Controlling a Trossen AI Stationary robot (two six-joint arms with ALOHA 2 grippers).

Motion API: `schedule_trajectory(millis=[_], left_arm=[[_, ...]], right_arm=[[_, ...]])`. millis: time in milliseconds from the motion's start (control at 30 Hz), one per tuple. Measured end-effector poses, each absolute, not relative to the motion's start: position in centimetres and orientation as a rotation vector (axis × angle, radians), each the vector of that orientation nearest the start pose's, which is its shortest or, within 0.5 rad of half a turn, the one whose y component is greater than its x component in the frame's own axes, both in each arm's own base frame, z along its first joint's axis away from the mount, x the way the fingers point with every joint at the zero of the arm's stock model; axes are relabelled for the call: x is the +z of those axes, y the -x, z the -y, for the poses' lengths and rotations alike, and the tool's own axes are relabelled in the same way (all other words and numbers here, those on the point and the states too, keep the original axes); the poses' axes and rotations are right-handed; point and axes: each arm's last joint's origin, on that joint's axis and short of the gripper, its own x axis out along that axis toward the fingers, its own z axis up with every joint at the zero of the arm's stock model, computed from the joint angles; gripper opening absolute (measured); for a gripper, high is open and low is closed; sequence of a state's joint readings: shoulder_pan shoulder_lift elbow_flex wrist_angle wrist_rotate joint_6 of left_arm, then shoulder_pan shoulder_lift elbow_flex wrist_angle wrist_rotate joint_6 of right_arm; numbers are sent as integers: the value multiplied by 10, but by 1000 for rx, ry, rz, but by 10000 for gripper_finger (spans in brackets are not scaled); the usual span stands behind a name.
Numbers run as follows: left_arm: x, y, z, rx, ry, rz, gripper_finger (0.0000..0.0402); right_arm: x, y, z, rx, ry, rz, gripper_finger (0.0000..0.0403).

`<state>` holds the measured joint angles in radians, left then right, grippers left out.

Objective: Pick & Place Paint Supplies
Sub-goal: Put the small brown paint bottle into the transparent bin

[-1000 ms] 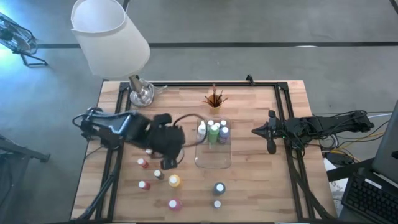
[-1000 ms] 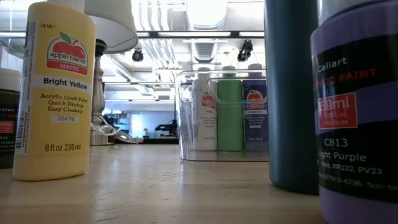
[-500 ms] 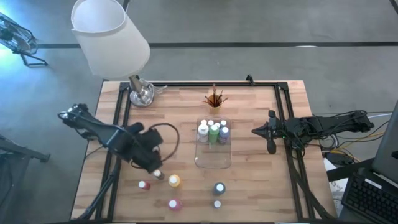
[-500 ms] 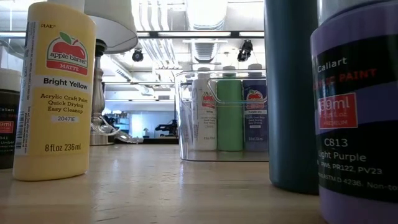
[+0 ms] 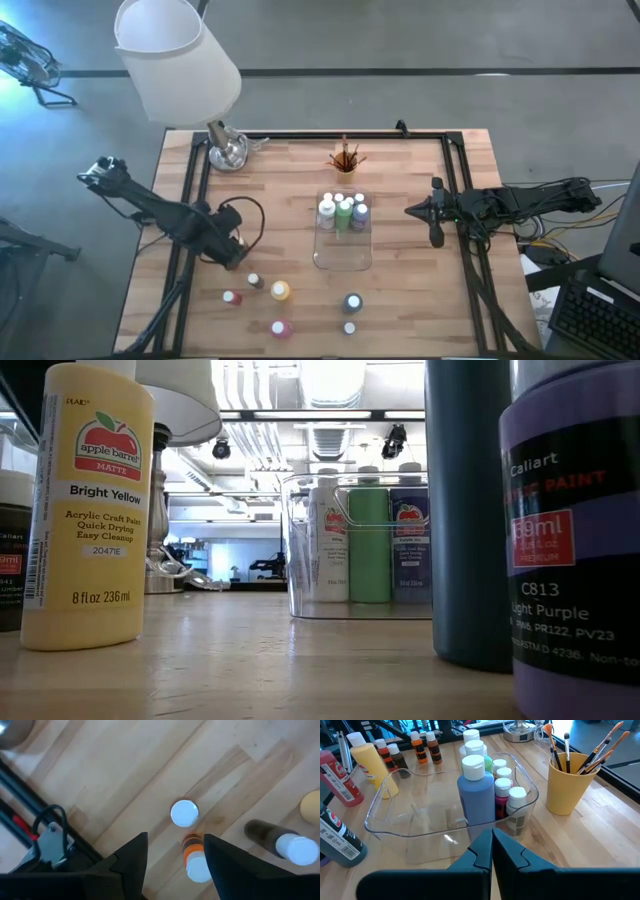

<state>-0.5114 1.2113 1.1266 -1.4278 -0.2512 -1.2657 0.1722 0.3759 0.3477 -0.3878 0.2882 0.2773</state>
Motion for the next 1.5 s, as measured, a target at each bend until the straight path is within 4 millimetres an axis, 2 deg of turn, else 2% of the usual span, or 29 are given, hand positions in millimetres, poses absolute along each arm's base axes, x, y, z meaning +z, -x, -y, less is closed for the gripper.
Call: schedule_trajectory(millis=[267,600,1500], left_arm=[[277,-158,81,615,503,-1227,197],[272,-160,78,619,541,-1202,197],[230,-169,68,584,594,-1232,197]], right_arm=[[215,-108,-10,-170,-179,-386,8],[215,-108,-10,-170,-181,-386,8],[215,-108,-10,-169,-178,-386,8]])
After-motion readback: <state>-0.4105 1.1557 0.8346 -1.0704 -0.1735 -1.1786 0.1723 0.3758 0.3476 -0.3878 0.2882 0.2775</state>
